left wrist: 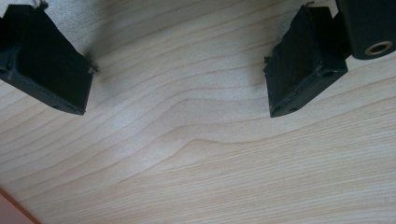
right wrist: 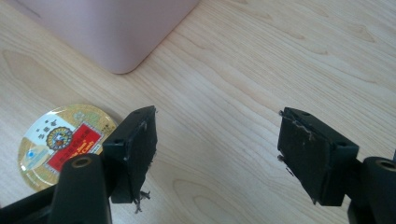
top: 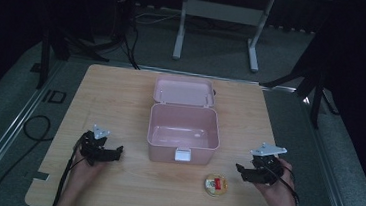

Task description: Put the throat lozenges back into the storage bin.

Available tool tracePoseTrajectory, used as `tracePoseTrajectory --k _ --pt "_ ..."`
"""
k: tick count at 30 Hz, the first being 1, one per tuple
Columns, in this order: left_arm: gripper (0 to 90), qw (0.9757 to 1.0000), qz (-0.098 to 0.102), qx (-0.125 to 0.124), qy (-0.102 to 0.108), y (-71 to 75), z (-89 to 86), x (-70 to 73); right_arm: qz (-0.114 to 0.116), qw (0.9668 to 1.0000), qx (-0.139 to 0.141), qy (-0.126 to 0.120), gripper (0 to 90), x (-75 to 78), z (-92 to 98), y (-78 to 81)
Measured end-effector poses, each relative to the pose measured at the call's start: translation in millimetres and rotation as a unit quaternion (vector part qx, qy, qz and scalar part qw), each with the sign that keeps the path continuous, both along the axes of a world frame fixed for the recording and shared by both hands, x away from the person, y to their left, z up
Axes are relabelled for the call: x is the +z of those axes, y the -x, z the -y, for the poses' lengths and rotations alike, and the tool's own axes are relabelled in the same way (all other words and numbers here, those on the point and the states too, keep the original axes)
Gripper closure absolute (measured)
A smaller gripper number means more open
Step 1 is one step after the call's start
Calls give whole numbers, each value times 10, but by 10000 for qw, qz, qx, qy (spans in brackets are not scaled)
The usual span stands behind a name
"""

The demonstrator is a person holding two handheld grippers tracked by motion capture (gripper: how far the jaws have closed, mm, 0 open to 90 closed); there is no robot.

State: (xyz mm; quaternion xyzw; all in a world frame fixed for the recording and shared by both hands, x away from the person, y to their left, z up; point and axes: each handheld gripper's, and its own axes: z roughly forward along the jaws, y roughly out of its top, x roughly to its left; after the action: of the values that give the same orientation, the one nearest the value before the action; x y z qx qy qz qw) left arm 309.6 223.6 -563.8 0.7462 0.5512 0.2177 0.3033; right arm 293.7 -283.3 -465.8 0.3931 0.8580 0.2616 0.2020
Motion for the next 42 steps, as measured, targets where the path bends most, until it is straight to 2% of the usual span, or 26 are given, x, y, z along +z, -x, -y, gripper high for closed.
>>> tracePoseTrajectory --k 7,20,42 --pt "80 10000 0 0 0 0 0 0 -122 9995 219 170 261 20 -62 -2" --pt "80 10000 0 0 1 0 0 0 -317 9982 366 362 245 49 -157 -30" --pt "80 10000 1 0 1 0 0 0 -499 9951 659 543 200 44 -321 -26"
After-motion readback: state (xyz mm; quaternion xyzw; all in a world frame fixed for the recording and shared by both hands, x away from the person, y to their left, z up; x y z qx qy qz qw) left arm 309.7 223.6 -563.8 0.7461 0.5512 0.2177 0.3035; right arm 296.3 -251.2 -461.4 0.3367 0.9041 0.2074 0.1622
